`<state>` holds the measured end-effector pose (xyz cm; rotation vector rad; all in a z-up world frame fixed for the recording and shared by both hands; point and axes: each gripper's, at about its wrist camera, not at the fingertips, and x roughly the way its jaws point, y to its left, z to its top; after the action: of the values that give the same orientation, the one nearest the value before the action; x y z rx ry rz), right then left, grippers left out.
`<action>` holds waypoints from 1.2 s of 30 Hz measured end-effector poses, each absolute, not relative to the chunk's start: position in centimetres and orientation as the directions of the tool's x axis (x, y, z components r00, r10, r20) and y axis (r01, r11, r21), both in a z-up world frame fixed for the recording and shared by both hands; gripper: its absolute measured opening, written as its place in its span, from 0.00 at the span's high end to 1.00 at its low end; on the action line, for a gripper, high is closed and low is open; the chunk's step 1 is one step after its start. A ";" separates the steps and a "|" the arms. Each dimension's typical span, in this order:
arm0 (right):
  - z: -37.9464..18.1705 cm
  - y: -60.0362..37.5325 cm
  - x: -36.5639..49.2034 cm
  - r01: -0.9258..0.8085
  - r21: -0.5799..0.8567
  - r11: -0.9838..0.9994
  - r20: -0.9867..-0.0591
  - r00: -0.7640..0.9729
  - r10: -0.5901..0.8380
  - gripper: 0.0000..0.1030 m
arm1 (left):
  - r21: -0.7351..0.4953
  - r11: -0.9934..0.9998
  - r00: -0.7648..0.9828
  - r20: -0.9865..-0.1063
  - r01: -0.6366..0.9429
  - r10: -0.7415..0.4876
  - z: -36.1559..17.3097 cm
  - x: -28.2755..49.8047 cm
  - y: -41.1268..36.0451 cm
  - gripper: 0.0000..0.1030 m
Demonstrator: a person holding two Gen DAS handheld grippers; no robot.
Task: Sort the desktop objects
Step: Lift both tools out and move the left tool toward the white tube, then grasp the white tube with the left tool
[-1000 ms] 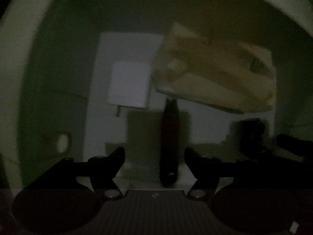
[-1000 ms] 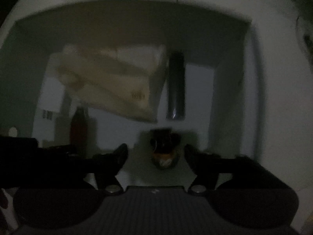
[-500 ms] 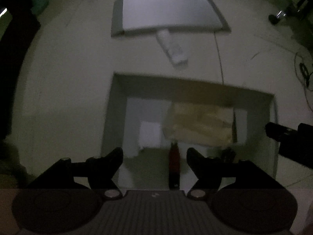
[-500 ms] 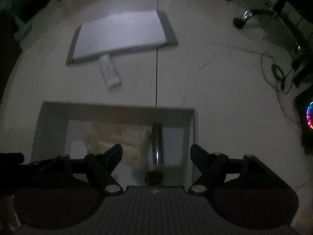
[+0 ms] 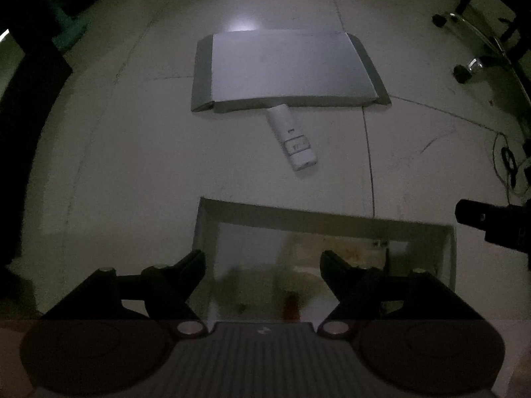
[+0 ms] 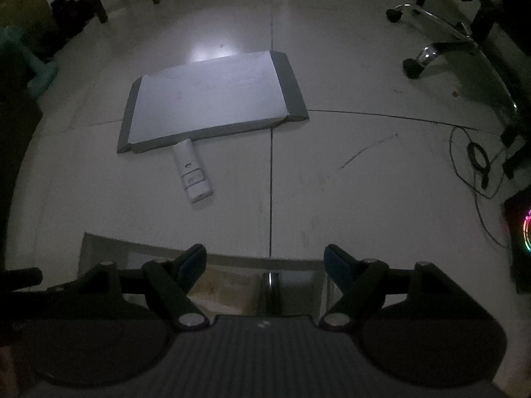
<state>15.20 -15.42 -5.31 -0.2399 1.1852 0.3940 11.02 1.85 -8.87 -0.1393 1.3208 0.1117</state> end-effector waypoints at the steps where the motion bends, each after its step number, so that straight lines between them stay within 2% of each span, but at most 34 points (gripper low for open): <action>1: -5.7 -15.2 15.7 -0.424 0.019 0.906 -0.932 0.321 0.170 0.21 | -0.060 0.982 0.247 -0.969 -0.178 -0.014 -9.0 11.5 2.1 0.28; 12: -11.2 -12.6 20.6 -0.451 0.024 0.892 -0.938 0.300 0.177 0.20 | -0.131 0.946 0.257 -0.965 -0.298 -0.053 -12.6 17.9 3.9 0.27; 18: -14.9 -13.3 23.1 -0.448 0.034 0.893 -0.936 0.299 0.186 0.19 | -0.088 0.965 0.263 -0.965 -0.248 -0.020 -15.2 22.7 2.9 0.26; 24: -18.2 -16.0 26.0 -0.395 0.023 0.918 -0.939 0.307 0.155 0.19 | -0.163 0.935 0.242 -0.966 -0.314 -0.087 -19.4 27.1 2.0 0.26; 28: -19.8 -15.9 27.6 -0.363 0.115 0.925 -0.941 0.259 0.219 0.20 | -0.133 0.930 0.208 -0.976 -0.342 -0.062 -22.8 29.7 1.6 0.26; 36: -24.0 -11.8 28.3 -0.498 0.101 0.861 -0.956 0.190 0.222 0.20 | -0.093 0.924 0.167 -0.985 -0.370 -0.033 -28.1 32.6 1.1 0.26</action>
<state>28.34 -11.81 -23.97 -0.2539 1.2856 0.5131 32.59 1.09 -28.08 -0.3467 1.3901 0.2469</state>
